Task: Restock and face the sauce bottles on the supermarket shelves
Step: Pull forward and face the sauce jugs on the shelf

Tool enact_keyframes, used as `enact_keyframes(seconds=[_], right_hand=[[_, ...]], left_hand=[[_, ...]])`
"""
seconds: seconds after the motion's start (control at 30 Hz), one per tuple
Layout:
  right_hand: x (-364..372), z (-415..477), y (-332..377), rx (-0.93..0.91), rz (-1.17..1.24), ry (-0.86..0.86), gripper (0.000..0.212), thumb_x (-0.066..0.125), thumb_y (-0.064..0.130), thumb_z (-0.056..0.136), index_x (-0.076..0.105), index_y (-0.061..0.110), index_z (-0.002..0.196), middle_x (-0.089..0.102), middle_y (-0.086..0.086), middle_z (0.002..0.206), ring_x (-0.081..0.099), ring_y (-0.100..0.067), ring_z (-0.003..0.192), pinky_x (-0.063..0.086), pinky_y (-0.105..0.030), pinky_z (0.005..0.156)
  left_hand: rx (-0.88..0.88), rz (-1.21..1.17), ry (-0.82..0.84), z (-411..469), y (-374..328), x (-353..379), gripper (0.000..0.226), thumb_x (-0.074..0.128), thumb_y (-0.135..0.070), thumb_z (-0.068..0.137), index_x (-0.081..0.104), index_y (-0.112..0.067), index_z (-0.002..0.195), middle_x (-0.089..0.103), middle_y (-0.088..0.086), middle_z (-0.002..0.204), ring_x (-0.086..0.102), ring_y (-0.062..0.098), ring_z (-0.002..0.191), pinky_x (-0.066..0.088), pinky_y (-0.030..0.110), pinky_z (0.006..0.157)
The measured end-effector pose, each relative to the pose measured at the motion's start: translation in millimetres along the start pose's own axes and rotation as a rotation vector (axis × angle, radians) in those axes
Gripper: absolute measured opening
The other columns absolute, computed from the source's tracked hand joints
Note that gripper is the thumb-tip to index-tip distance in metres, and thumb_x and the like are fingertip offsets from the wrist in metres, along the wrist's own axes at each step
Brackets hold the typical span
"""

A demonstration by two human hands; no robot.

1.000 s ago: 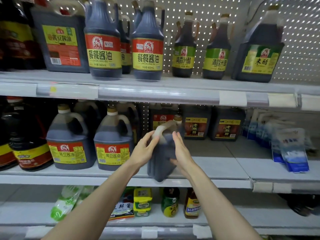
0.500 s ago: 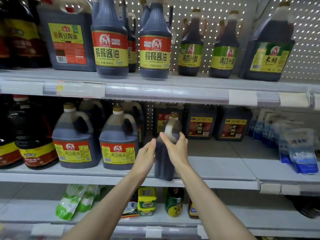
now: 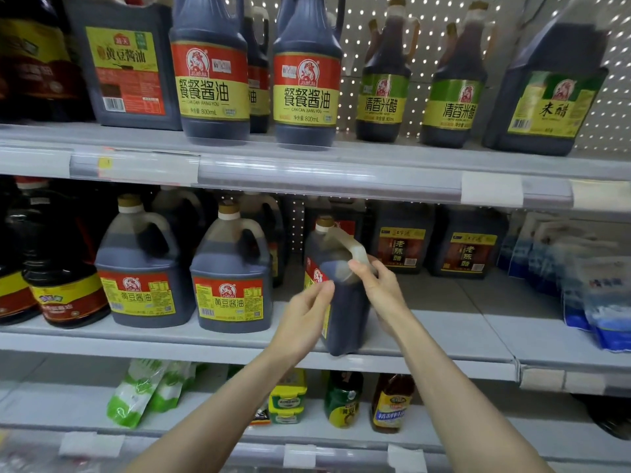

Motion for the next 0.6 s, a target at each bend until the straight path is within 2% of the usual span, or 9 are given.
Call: enact_keyframes(seconds=[0.07, 0.13, 0.2, 0.27, 0.33, 0.43, 0.5, 0.6], right_hand=[[4, -7, -4, -0.02, 0.06, -0.07, 0.052, 0.065, 0.036, 0.088, 0.048, 0.017, 0.134, 0.054, 0.005, 0.119, 0.05, -0.01, 0.108, 0.041, -0.013, 0.073], [8, -16, -13, -0.016, 0.146, -0.136, 0.061, 0.07, 0.038, 0.084, 0.044, 0.019, 0.135, 0.053, 0.004, 0.124, 0.05, -0.011, 0.111, 0.043, -0.016, 0.078], [10, -21, -22, -0.01, 0.187, -0.176, 0.066, 0.075, 0.039, 0.079, 0.043, 0.021, 0.134, 0.053, 0.004, 0.126, 0.052, -0.012, 0.113, 0.044, -0.022, 0.087], [8, -23, -24, -0.008, 0.18, -0.209, 0.063, 0.077, 0.039, 0.077, 0.048, 0.021, 0.13, 0.057, 0.007, 0.121, 0.055, -0.01, 0.109, 0.046, -0.021, 0.084], [4, -21, -23, -0.022, 0.156, -0.222, 0.057, 0.079, 0.04, 0.075, 0.056, 0.022, 0.124, 0.062, 0.007, 0.116, 0.058, -0.009, 0.106, 0.048, -0.019, 0.079], [0, -16, -24, -0.039, 0.117, -0.209, 0.052, 0.079, 0.04, 0.074, 0.06, 0.022, 0.119, 0.064, 0.008, 0.112, 0.059, -0.008, 0.103, 0.049, -0.018, 0.076], [-3, -12, -25, -0.036, 0.091, -0.202, 0.047, 0.077, 0.039, 0.076, 0.061, 0.024, 0.117, 0.065, 0.008, 0.11, 0.059, -0.008, 0.102, 0.049, -0.022, 0.079], [-9, -5, -24, -0.029, 0.095, -0.159, 0.041, 0.075, 0.035, 0.079, 0.06, 0.023, 0.116, 0.066, 0.009, 0.108, 0.061, -0.006, 0.1, 0.051, -0.021, 0.079]], left_hand=[[0.029, 0.059, -0.064, 10, -5, -14, 0.021, 0.046, -0.032, 0.1, 0.061, -0.024, 0.111, 0.066, -0.008, 0.107, 0.06, 0.011, 0.107, 0.044, 0.025, 0.095], [0.029, 0.101, -0.087, 26, -4, -24, 0.024, 0.048, -0.031, 0.099, 0.057, -0.021, 0.119, 0.063, -0.004, 0.113, 0.058, 0.013, 0.109, 0.046, 0.032, 0.099], [0.006, 0.125, -0.074, 41, -2, -27, 0.037, 0.048, -0.033, 0.098, 0.05, -0.017, 0.132, 0.057, 0.001, 0.127, 0.053, 0.012, 0.113, 0.043, 0.034, 0.103], [-0.01, 0.119, -0.075, 55, -2, -29, 0.048, 0.05, -0.034, 0.098, 0.041, -0.015, 0.141, 0.049, 0.0, 0.135, 0.048, 0.01, 0.118, 0.039, 0.03, 0.105], [-0.002, 0.114, -0.055, 68, -5, -29, 0.056, 0.051, -0.033, 0.098, 0.032, -0.013, 0.146, 0.047, -0.002, 0.135, 0.043, 0.009, 0.122, 0.035, 0.025, 0.105], [-0.049, 0.103, -0.022, 88, -1, -30, 0.066, 0.054, -0.036, 0.096, 0.023, -0.017, 0.151, 0.045, 0.002, 0.142, 0.042, 0.016, 0.131, 0.034, 0.023, 0.103], [-0.093, 0.113, 0.003, 98, 6, -31, 0.073, 0.057, -0.041, 0.092, 0.019, -0.023, 0.152, 0.044, 0.002, 0.144, 0.045, 0.018, 0.129, 0.037, 0.026, 0.103], [-0.101, 0.09, -0.017, 103, 15, -32, 0.078, 0.066, -0.042, 0.086, 0.025, -0.024, 0.15, 0.05, 0.004, 0.141, 0.053, 0.017, 0.118, 0.046, 0.031, 0.099]])
Point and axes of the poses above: each hand's wrist, its own z-axis towards the middle knuckle, its own x-axis out of the palm, y = z × x, the point moved 6 cm from there along z, towards the middle knuckle
